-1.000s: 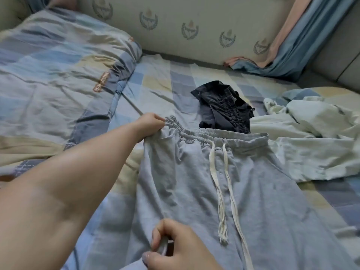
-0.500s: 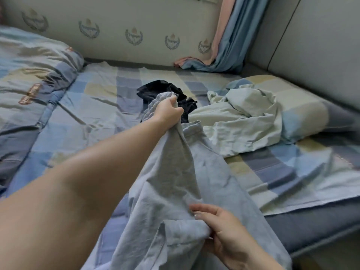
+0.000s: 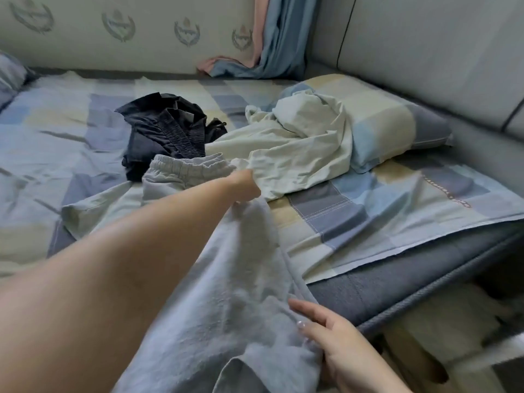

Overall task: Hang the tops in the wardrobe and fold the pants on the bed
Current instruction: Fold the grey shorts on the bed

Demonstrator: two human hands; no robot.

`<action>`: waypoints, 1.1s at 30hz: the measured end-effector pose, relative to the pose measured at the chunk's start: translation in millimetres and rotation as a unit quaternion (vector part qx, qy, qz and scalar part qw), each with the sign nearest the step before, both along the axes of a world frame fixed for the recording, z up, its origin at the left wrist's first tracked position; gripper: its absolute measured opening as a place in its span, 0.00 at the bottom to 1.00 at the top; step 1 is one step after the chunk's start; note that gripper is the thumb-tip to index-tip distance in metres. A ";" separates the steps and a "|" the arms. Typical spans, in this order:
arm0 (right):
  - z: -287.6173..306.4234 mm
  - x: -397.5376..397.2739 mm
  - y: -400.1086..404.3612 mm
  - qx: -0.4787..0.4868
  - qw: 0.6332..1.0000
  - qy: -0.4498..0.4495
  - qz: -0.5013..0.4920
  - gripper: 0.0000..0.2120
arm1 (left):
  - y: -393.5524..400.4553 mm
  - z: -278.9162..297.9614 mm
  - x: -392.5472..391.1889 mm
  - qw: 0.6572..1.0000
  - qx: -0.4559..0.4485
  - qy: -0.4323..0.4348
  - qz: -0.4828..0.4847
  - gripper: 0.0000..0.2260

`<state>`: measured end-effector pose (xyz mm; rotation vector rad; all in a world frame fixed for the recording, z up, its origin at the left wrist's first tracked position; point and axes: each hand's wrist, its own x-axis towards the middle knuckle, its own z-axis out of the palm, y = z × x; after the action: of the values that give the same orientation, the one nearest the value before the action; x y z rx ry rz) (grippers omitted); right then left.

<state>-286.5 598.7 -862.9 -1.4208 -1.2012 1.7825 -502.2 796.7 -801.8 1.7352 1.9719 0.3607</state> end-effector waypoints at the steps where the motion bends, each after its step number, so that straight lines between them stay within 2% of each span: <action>1: -2.3 1.2 -2.7 0.022 1.000 -0.016 -0.003 0.15 | -1.0 -9.3 0.5 0.999 -0.021 0.029 -0.019 0.22; 4: -4.3 4.9 -8.8 0.115 0.988 -0.088 0.057 0.15 | -3.8 -27.0 -2.6 0.995 0.000 0.082 -0.055 0.19; 7: -6.1 5.0 -14.4 0.194 0.963 -0.166 0.091 0.22 | -10.1 -35.5 -10.8 0.996 0.037 0.074 -0.036 0.19; 11: -3.3 8.2 -18.8 0.244 0.957 -0.155 -0.009 0.19 | -32.3 -48.7 -21.4 0.996 0.032 0.073 -0.048 0.21; 13: -3.6 13.1 -16.6 0.257 0.949 -0.183 -0.010 0.17 | -52.4 -55.8 -23.8 0.996 0.022 0.050 -0.066 0.23; 16: -3.4 18.6 -13.7 0.254 0.938 -0.233 0.042 0.15 | -76.2 -62.4 -25.1 0.993 0.027 0.049 -0.103 0.25; 20: 10.0 29.2 -13.3 0.265 0.947 -0.180 -0.004 0.17 | -94.7 -59.4 -22.1 0.988 0.031 0.040 -0.149 0.26; 23: 2.3 34.2 -19.6 0.254 0.928 -0.271 0.012 0.20 | -106.3 -61.2 -24.3 0.985 0.023 0.045 -0.163 0.27; 25: -8.2 35.2 -33.7 0.221 0.924 -0.312 -0.015 0.25 | -115.9 -64.4 -26.7 0.982 0.019 0.046 -0.180 0.28; 29: -16.8 31.6 -56.3 0.220 0.899 -0.365 -0.095 0.27 | -131.4 -68.7 -33.3 0.977 0.029 0.037 -0.209 0.26; 31: -16.6 26.0 -63.5 0.182 0.900 -0.376 -0.125 0.25 | -138.4 -68.5 -37.9 0.973 0.028 0.020 -0.227 0.25; 33: -16.2 18.5 -73.0 0.130 0.898 -0.409 -0.099 0.28 | -150.5 -67.3 -44.6 0.969 0.016 0.012 -0.246 0.25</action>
<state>-267.9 525.7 -879.1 -2.1085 -1.5361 0.8205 -546.8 646.2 -869.1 2.1741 1.4814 0.1963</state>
